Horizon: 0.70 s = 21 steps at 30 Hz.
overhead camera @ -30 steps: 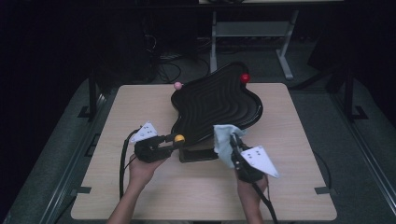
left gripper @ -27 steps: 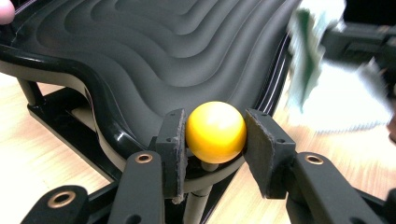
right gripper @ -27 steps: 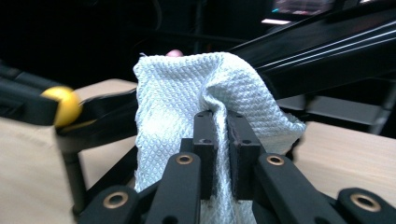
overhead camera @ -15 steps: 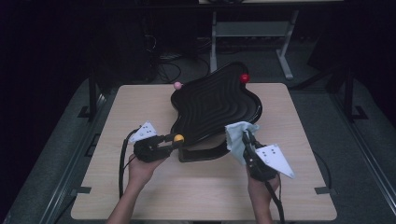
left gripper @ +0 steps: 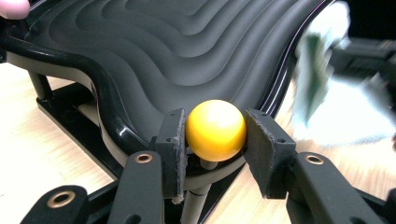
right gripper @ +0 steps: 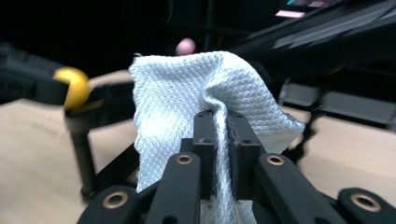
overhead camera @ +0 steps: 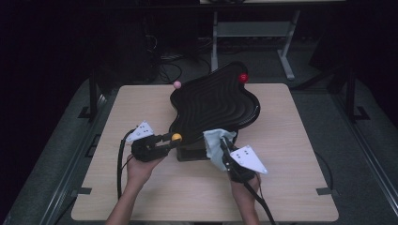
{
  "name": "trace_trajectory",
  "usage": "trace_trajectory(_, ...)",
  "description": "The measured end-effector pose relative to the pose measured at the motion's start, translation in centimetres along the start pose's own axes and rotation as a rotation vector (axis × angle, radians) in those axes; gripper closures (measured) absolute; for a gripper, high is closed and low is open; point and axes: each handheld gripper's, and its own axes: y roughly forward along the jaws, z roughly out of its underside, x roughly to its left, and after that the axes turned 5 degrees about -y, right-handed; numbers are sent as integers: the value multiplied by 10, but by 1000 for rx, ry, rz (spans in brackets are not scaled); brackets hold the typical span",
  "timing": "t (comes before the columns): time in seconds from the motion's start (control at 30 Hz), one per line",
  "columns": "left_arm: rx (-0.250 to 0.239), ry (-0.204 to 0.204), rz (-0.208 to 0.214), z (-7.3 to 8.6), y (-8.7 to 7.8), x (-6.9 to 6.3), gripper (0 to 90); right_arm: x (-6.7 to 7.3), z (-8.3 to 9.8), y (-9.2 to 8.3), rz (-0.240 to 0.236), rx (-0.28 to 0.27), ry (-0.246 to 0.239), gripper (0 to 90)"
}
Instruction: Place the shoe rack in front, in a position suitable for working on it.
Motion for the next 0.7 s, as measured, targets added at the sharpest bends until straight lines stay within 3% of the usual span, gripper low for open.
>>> trace_trajectory(0.1, -5, 2, -13, 0, 0, -2, 592, 2, 16, 15, -37, 75, 17, 833)
trace_trajectory(0.13, -5, 2, -13, 0, 0, -2, 587, 2, 16, 15, -37, 75, 17, 833)
trace_trajectory(0.23, -19, 0, -23, -1, 1, -4, 534, -10, 33, 34, -40, 199, 34, 833)
trace_trajectory(0.37, -12, 11, -49, -2, 4, -7, 533, -15, 37, 34, -42, 214, 58, 833)
trace_trajectory(0.47, 0, 36, -62, 0, 6, -10, 601, -16, 40, 31, -48, 220, 62, 833)
trace_trajectory(0.7, 25, 72, 2, -1, 5, -11, 606, -22, 43, 21, -50, 225, 56, 833)
